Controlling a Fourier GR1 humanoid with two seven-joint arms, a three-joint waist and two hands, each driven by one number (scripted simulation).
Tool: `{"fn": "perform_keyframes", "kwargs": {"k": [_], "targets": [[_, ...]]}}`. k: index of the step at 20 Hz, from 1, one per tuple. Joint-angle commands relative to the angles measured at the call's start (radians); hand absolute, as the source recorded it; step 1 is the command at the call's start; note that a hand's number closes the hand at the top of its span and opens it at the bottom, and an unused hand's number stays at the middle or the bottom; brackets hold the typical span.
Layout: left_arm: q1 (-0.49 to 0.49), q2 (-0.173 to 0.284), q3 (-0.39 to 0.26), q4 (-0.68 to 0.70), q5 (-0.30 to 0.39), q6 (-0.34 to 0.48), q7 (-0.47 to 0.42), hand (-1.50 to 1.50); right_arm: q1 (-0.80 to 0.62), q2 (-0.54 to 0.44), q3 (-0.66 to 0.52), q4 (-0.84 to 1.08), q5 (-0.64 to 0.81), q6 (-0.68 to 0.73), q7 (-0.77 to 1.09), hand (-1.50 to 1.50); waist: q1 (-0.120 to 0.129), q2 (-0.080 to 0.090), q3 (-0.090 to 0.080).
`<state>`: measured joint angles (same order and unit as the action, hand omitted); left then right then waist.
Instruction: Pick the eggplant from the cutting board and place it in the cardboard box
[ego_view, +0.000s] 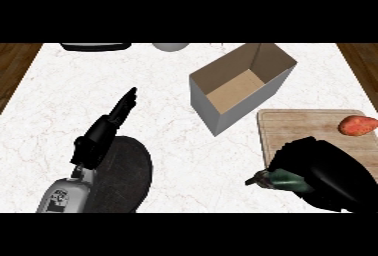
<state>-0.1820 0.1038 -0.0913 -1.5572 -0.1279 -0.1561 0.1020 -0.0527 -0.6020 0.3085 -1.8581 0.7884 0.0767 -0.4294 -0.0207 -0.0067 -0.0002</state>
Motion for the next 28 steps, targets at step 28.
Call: {"fn": "perform_keyframes", "kwargs": {"k": [28], "targets": [[-0.007, -0.024, 0.017, -0.010, -0.003, -0.039, 0.007, 0.00, -0.479, 0.111, -0.314, -0.013, -0.471, 0.325, 0.513, 1.50, 0.030, 0.007, 0.000]]}}
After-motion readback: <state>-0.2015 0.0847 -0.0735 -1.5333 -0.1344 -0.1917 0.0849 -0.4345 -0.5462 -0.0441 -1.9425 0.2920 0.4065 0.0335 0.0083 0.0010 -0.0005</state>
